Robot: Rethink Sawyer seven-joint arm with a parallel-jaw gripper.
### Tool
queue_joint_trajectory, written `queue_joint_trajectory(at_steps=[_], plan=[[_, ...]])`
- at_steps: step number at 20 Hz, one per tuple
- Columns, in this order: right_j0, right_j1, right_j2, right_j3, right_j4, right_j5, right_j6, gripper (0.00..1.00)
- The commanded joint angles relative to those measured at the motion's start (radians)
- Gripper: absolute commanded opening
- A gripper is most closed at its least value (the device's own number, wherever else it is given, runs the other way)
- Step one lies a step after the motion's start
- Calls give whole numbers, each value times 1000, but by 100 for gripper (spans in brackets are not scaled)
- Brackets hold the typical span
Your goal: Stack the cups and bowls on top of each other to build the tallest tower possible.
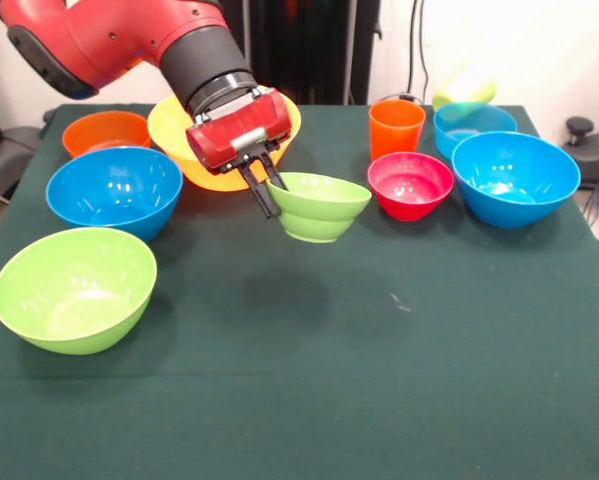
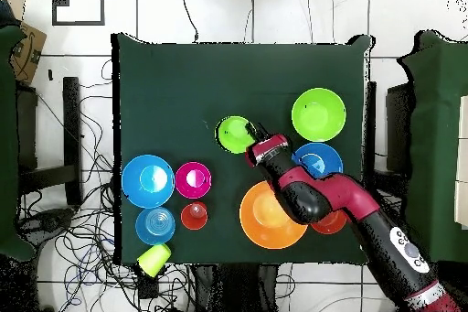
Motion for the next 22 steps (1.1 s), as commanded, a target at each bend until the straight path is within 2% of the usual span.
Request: queue_joint_trajectory(at_steps=[1,15,18,22], plan=[[181,-235,-147,-33,128,320,53,0],[237,-37,-267,-159,53,155,26,0],[243,15,-271,-194,36,125,15,0],[217,64,-250,-210,22,113,-24,0]])
